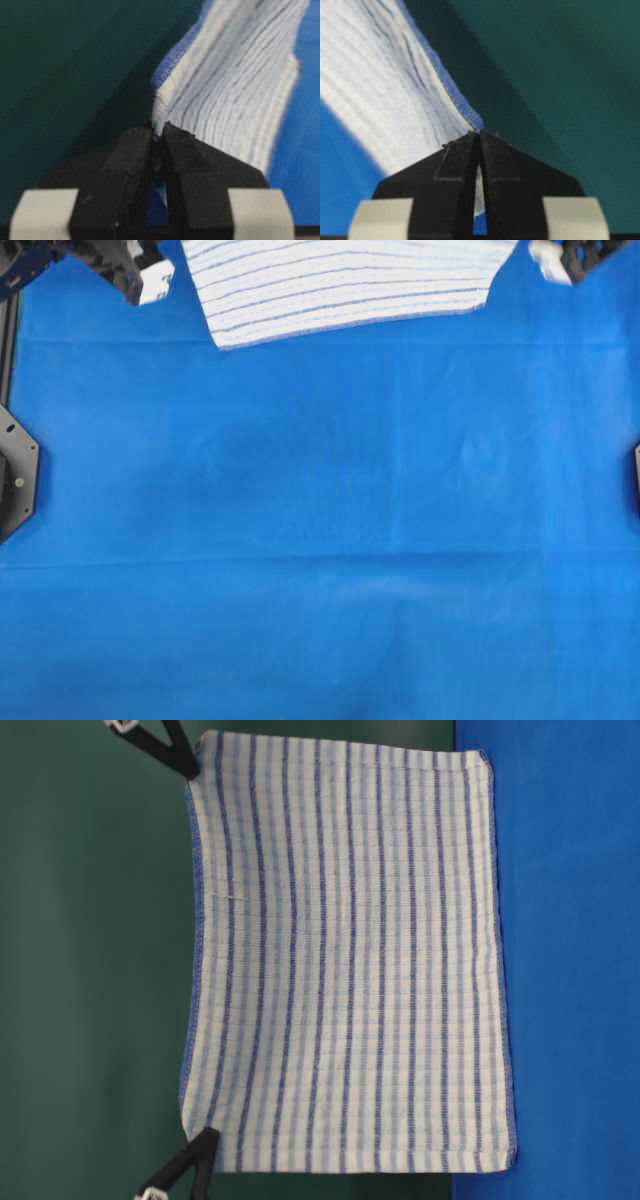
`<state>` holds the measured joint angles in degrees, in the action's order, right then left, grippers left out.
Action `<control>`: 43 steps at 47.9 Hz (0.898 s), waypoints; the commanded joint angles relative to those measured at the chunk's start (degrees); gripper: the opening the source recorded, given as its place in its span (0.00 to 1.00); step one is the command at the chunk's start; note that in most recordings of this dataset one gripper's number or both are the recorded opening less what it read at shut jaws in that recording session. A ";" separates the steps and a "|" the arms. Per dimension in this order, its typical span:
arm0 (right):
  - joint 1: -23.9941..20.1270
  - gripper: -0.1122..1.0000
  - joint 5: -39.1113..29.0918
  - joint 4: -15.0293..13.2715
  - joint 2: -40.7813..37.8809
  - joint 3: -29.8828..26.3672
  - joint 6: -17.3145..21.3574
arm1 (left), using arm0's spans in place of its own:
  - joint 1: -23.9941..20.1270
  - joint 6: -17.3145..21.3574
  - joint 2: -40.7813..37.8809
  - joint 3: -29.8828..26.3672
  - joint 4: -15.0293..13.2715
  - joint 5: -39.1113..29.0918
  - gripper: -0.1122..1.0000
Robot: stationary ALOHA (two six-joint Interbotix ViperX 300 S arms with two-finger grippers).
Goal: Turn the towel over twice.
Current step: 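Swing the held edge over toward the near side with both grippers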
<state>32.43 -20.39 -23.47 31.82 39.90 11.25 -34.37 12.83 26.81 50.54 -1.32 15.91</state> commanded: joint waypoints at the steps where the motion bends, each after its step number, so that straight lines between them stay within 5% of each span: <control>1: -3.16 0.12 -2.02 0.70 2.37 0.18 0.53 | 1.93 0.00 1.93 0.26 0.00 -0.79 0.13; 23: -26.89 0.12 -7.73 1.14 3.43 8.09 12.39 | 19.07 -0.18 4.83 6.50 0.00 -7.12 0.13; 43: -38.32 0.12 -1.76 1.14 -5.10 13.97 24.79 | 35.24 -5.19 -4.66 12.48 -0.09 -4.48 0.13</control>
<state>-4.13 -24.26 -22.24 27.86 53.88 34.80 -1.49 7.82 23.47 63.46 -1.23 9.93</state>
